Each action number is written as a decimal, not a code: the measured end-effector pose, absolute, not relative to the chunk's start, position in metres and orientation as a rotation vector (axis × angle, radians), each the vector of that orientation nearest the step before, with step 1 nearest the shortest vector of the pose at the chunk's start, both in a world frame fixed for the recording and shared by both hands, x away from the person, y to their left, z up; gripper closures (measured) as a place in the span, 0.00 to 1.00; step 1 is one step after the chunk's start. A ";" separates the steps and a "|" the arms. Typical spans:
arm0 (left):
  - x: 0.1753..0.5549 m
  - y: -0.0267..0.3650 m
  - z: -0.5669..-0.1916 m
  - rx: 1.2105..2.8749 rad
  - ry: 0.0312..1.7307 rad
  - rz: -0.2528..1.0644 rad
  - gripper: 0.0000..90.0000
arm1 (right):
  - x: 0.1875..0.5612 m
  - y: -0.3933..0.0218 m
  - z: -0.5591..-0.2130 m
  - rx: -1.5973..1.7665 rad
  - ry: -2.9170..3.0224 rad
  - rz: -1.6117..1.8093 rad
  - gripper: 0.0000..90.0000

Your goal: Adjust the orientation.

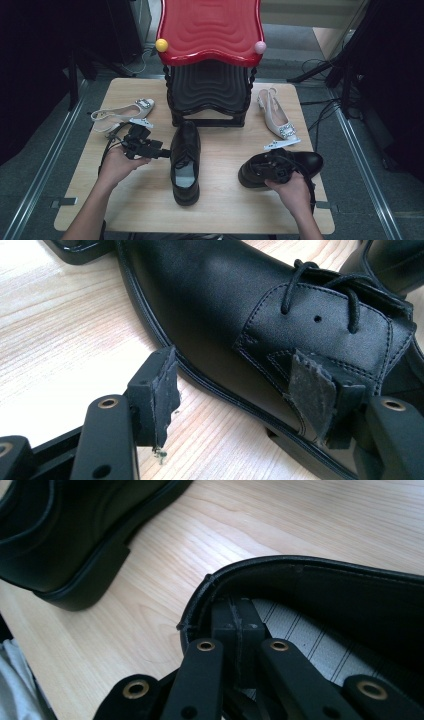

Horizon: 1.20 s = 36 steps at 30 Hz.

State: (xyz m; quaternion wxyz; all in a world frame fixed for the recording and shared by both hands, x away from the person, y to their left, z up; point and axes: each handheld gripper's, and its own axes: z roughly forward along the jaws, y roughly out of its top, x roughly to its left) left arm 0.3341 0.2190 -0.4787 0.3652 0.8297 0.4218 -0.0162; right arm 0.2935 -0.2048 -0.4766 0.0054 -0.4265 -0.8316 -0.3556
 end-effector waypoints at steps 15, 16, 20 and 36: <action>0.330 0.221 -0.476 2.124 1.084 -0.025 0.41 | 0.285 -0.165 -0.479 -1.166 -2.626 -1.111 1.00; 0.330 0.221 -0.476 2.126 1.082 -0.024 0.41 | 0.284 -0.163 -0.479 -1.156 -2.630 -1.110 1.00; 0.327 0.223 -0.476 2.120 1.086 -0.017 0.41 | 0.283 -0.155 -0.480 -1.112 -2.631 -1.107 1.00; 0.321 0.229 -0.478 2.113 1.105 -0.008 0.41 | 0.269 -0.116 -0.482 -0.924 -2.636 -1.083 1.00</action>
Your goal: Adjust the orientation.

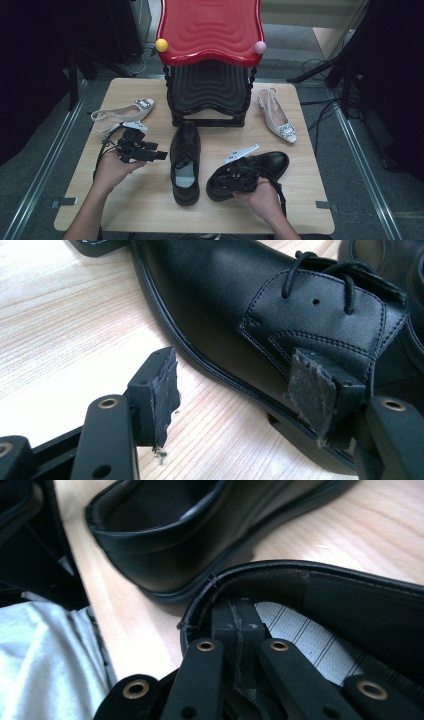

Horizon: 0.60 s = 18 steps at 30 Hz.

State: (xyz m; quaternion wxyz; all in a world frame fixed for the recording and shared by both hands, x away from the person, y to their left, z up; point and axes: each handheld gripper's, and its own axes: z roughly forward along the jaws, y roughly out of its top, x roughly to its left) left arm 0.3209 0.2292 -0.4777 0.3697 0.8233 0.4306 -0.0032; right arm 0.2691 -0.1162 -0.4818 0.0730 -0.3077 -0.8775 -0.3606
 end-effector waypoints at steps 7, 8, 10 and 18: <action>0.325 0.227 -0.478 2.117 1.098 -0.012 0.41 | 0.264 -0.111 -0.481 -0.902 -2.673 -1.100 1.00; 0.325 0.226 -0.478 2.114 1.100 -0.013 0.41 | 0.264 -0.115 -0.477 -0.918 -2.673 -1.112 1.00; 0.327 0.225 -0.478 2.120 1.095 -0.014 0.41 | 0.264 -0.123 -0.472 -0.945 -2.676 -1.144 1.00; 0.335 0.219 -0.479 2.138 1.077 -0.012 0.41 | 0.264 -0.175 -0.453 -1.128 -2.625 -1.292 1.00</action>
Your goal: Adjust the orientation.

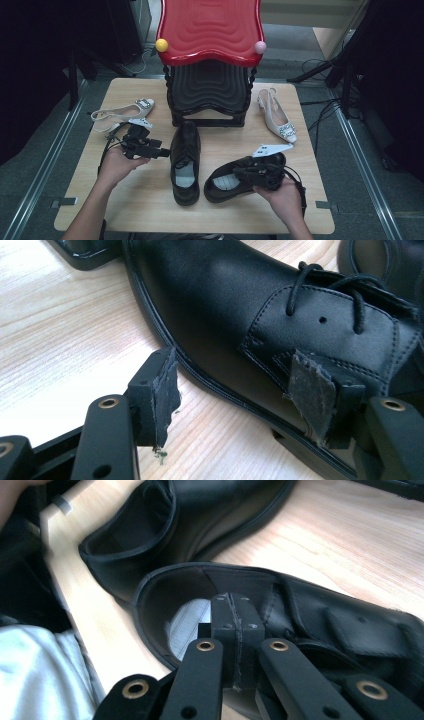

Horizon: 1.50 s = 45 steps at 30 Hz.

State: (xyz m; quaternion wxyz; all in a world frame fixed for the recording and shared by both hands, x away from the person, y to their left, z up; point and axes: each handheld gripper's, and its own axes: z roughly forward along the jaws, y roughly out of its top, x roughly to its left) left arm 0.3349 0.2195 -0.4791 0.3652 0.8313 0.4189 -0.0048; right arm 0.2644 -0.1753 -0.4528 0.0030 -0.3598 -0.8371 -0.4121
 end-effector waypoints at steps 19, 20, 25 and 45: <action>0.344 0.212 -0.480 2.158 1.037 -0.014 0.41 | 0.263 -0.237 -0.477 -1.527 -2.674 -1.130 1.00; 0.344 0.212 -0.480 2.154 1.038 -0.012 0.41 | 0.264 -0.239 -0.480 -1.541 -2.664 -1.117 1.00; 0.343 0.212 -0.479 2.151 1.038 -0.002 0.41 | 0.268 -0.242 -0.489 -1.546 -2.645 -1.070 1.00; 0.327 0.222 -0.477 2.134 1.068 0.031 0.41 | 0.288 -0.230 -0.493 -1.508 -2.671 -1.070 1.00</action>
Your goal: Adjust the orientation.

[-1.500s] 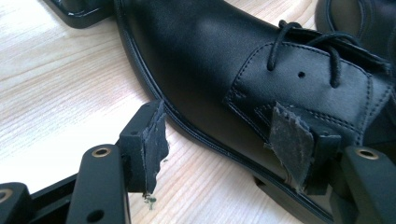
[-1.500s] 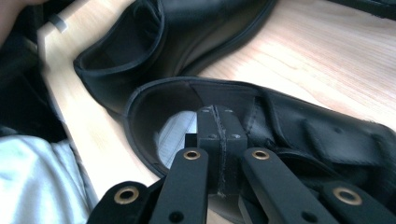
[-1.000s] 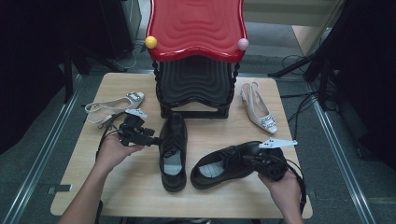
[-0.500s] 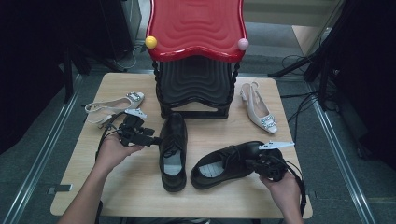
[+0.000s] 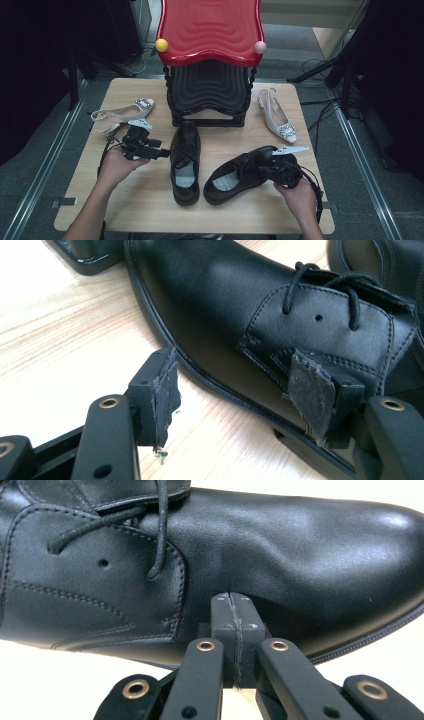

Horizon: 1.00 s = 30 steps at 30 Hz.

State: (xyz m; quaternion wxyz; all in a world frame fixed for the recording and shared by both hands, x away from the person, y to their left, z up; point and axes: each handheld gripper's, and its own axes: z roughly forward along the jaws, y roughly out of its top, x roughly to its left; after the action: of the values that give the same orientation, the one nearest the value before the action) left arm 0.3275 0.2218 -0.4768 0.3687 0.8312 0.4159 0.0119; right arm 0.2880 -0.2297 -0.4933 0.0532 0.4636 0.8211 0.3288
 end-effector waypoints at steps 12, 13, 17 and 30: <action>0.309 0.231 -0.476 2.091 1.078 0.009 0.41 | 0.315 -0.213 -0.494 1.363 2.525 1.024 1.00; 0.308 0.231 -0.477 2.091 1.082 0.010 0.41 | 0.318 -0.210 -0.494 1.358 2.528 1.021 1.00; 0.304 0.234 -0.478 2.089 1.092 0.015 0.41 | 0.325 -0.203 -0.493 1.340 2.531 1.016 1.00; 0.304 0.233 -0.482 2.104 1.098 0.022 0.41 | 0.326 -0.204 -0.490 1.339 2.524 1.058 1.00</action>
State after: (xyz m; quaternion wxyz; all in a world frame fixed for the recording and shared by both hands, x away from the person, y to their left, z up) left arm 0.3042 0.2331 -0.4823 0.3746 0.8219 0.4290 0.0086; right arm 0.3258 -0.2040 -0.4896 0.0476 0.4391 0.8274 0.3468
